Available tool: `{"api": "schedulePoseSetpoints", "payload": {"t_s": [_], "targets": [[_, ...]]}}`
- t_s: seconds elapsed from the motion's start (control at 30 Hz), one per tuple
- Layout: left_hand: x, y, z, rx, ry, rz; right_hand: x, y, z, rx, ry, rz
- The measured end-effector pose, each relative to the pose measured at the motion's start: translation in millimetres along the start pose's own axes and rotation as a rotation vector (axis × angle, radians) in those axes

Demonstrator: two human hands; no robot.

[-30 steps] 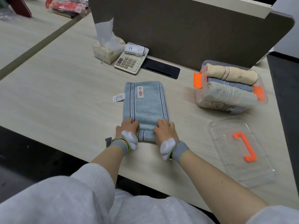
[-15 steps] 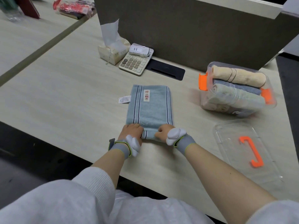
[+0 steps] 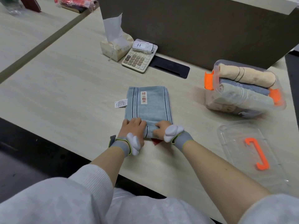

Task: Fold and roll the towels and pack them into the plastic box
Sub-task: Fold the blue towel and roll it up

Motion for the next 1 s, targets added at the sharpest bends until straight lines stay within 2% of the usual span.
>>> {"api": "schedulePoseSetpoints", "payload": {"t_s": [0.07, 0.1, 0.17, 0.23, 0.33, 0.47, 0.5, 0.57, 0.63, 0.73, 0.83, 0.87, 0.9, 1.0], "targets": [[0, -11, -4, 0.070, 0.017, -0.097, 2, -5, -1, 0.036, 0.009, 0.014], [2, -15, -8, 0.075, 0.043, -0.146, -2, -5, -4, 0.024, 0.038, 0.100], [8, -18, -15, 0.032, 0.093, -0.213, -19, -1, -17, -0.183, 0.164, 0.414], [13, -15, -19, -0.051, 0.110, -0.226, -27, -11, -27, -0.315, 0.284, 0.525], [16, -11, -22, -0.096, 0.092, -0.211, -22, -11, -30, -0.292, 0.282, 0.494], [11, -3, -20, 0.038, 0.037, 0.015, 8, 11, -23, -0.066, 0.063, 0.227], [10, -2, -22, 0.065, 0.031, 0.032, 14, 15, -20, -0.008, 0.006, 0.167], [14, -7, -30, 0.087, 0.044, -0.009, 20, 21, -16, 0.063, -0.047, 0.157], [21, -13, -41, 0.045, 0.081, -0.062, 16, 25, -27, -0.028, 0.057, 0.301], [33, -12, -59, -0.085, 0.137, -0.143, -4, 11, -49, -0.307, 0.257, 0.504], [48, -9, -68, -0.130, 0.121, -0.313, -7, 0, -52, -0.400, 0.295, 0.554], [50, -7, -67, -0.120, 0.104, -0.317, -5, 6, -55, -0.399, 0.273, 0.567], [49, -2, -65, -0.115, 0.096, -0.270, -1, 12, -55, -0.395, 0.231, 0.575], [35, 12, -58, -0.047, 0.100, 0.008, 25, 19, -47, -0.213, 0.068, 0.314]]}}
Point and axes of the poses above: each hand's wrist, its own x-axis towards the middle knuckle, its own y-axis out of the back of the hand, z = x × y, the point moved 8 cm from there along x, towards the middle knuckle, and after that the axes turned 4 degrees about -z, right-handed, at the moved point
